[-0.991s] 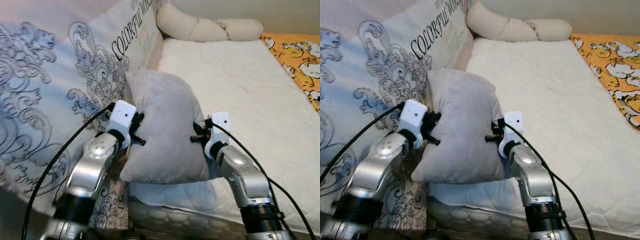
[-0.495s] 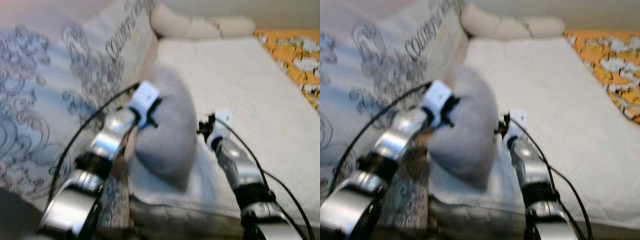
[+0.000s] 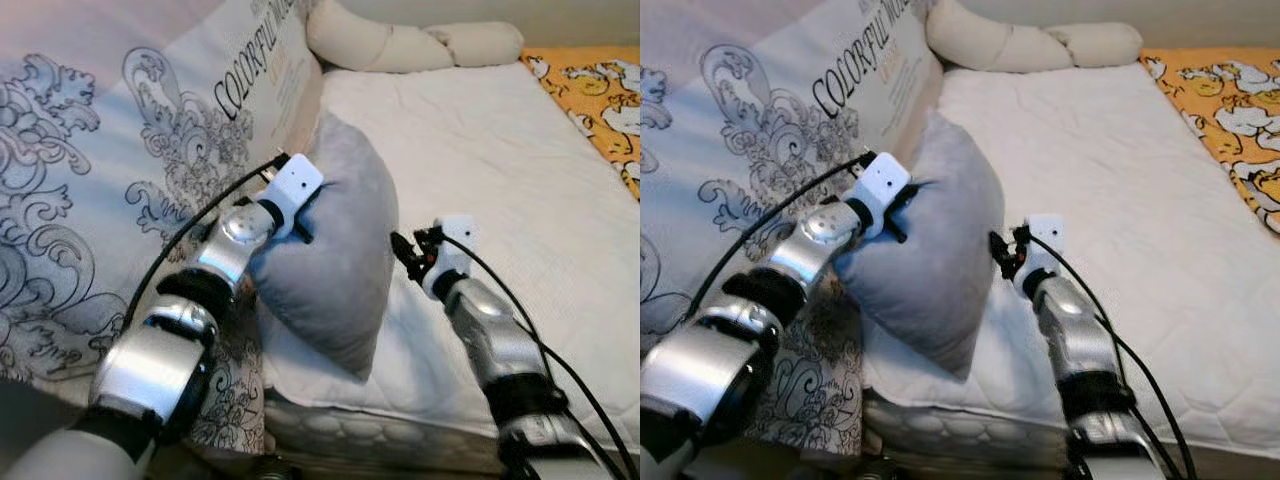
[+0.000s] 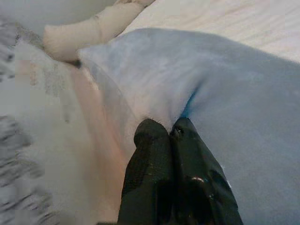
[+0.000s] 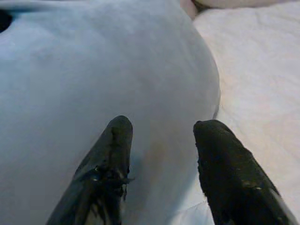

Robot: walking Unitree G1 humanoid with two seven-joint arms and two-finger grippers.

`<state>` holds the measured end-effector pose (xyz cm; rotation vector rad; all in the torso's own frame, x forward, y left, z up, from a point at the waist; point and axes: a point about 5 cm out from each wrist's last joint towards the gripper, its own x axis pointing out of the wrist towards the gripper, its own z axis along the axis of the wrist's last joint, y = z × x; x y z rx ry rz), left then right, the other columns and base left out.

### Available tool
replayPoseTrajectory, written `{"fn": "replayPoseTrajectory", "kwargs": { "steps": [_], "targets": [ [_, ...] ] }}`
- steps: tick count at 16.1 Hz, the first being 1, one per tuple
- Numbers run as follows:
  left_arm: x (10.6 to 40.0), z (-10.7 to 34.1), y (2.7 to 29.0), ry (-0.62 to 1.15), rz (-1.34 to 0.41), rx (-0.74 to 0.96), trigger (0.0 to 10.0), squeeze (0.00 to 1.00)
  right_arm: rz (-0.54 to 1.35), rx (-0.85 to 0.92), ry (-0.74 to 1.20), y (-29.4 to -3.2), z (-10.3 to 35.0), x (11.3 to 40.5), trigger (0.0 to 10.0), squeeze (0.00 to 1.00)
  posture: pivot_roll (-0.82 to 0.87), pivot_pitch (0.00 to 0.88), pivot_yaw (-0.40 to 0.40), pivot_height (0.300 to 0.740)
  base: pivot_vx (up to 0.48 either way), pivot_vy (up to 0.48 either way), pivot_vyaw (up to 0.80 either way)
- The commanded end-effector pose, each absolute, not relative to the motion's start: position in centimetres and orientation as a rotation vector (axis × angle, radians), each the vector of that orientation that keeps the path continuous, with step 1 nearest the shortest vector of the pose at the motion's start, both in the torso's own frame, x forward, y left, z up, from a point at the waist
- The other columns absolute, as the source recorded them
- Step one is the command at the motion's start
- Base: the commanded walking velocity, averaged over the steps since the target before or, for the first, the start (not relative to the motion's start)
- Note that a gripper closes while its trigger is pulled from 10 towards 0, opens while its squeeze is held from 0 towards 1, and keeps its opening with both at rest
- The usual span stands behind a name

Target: Clean up the room

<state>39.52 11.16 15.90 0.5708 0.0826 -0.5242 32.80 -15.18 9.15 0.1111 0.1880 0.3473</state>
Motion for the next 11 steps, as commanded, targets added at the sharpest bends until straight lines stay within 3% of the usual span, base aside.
{"fn": "replayPoseTrajectory", "kwargs": {
  "steps": [1, 7, 11],
  "targets": [
    [40.3, 18.1, 12.1, 0.016, -0.466, 0.597, 10.0, 0.00, 0.385, 0.119, 0.149, -15.3, 9.8, 32.7, 10.0, 1.00, 0.01, 0.000, 0.112, 0.740, 0.000, 0.000, 0.00],
    [40.9, 19.3, 16.2, 0.009, -0.301, 0.611, 10.0, 0.00, 0.553, 0.036, 0.126, -14.9, 10.4, 32.0, 10.0, 1.00, 0.02, 0.000, 0.095, 0.740, 0.000, 0.000, 0.00],
    [40.3, 16.6, 16.4, 0.127, -0.304, 0.579, 10.0, 0.00, 0.634, -0.004, 0.141, -14.7, 10.3, 31.4, 10.0, 1.00, 0.02, 0.000, 0.096, 0.740, 0.000, 0.000, 0.00]
  ]
}}
